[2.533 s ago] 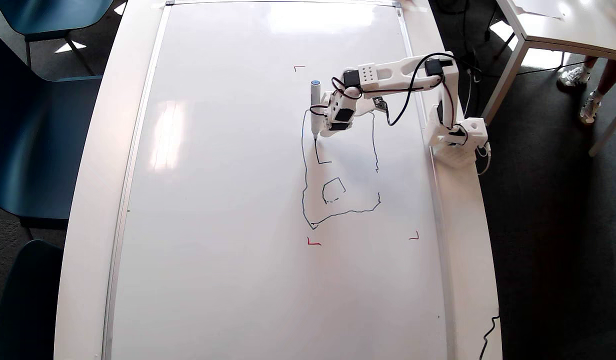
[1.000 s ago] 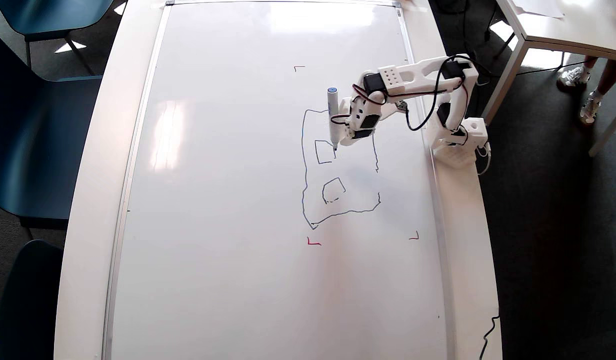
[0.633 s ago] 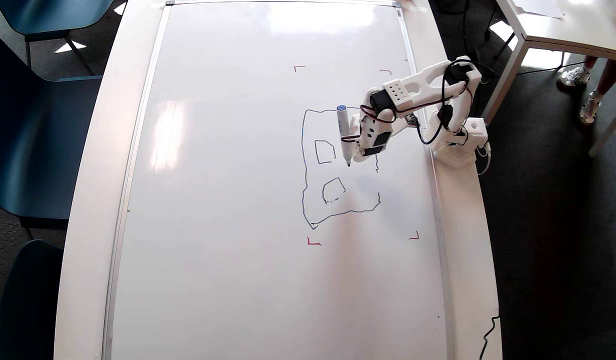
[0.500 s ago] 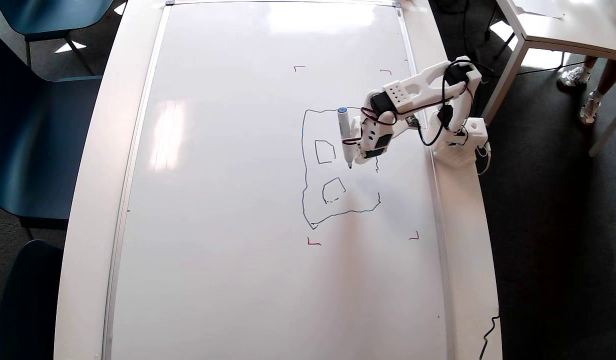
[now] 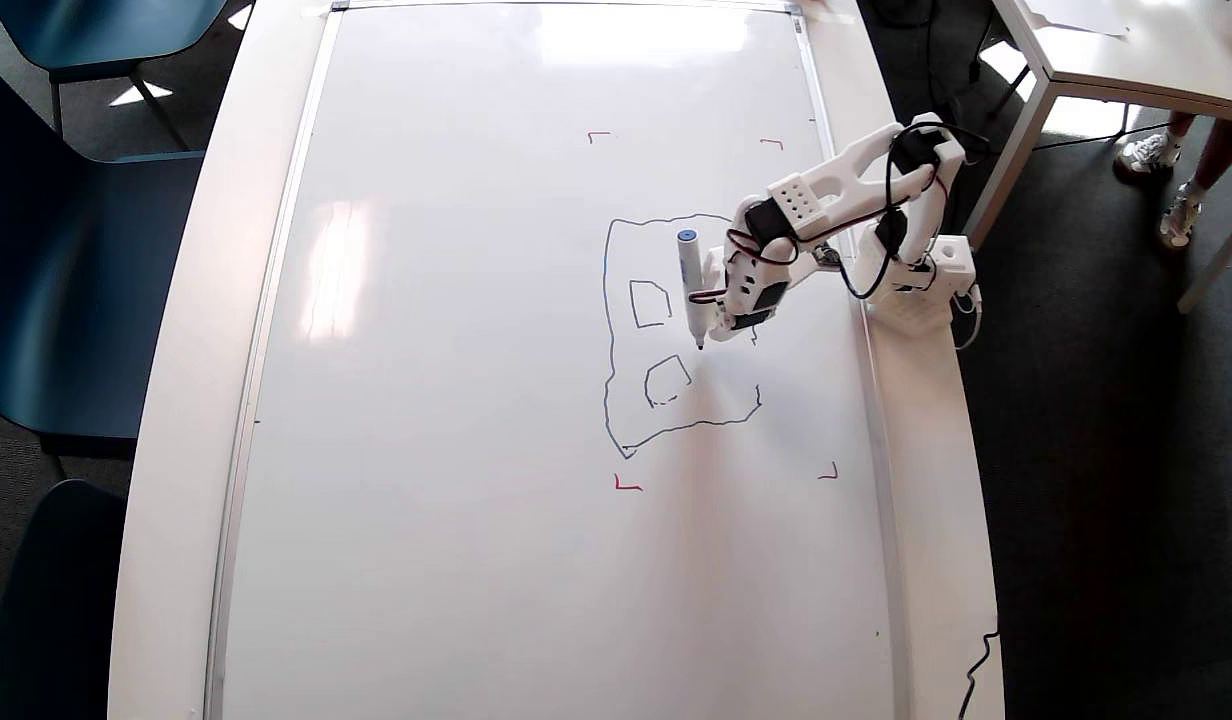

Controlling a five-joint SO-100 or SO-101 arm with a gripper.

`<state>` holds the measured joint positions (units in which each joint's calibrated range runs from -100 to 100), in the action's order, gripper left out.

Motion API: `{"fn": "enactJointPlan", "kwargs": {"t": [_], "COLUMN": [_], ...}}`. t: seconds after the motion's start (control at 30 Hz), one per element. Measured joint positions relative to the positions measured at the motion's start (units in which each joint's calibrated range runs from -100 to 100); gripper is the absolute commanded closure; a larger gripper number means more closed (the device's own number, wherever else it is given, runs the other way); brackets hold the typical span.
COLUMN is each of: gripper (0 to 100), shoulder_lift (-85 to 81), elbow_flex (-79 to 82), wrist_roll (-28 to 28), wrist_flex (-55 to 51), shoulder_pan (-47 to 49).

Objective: Draw on a whiteboard a robot head using a pen attached to the gripper

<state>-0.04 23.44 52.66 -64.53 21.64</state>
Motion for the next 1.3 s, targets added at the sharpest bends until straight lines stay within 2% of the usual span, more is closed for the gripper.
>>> {"fn": "enactJointPlan", "kwargs": {"t": [0.8, 1.07, 1.3], "gripper": [99, 99, 99], "shoulder_lift": [0.42, 0.42, 0.42], "elbow_flex": [3.20, 3.20, 3.20], "wrist_roll": [0.11, 3.12, 3.43], "wrist_flex": [6.08, 6.50, 6.42], "shoulder_pan": [-0.75, -4.75, -6.26]}}
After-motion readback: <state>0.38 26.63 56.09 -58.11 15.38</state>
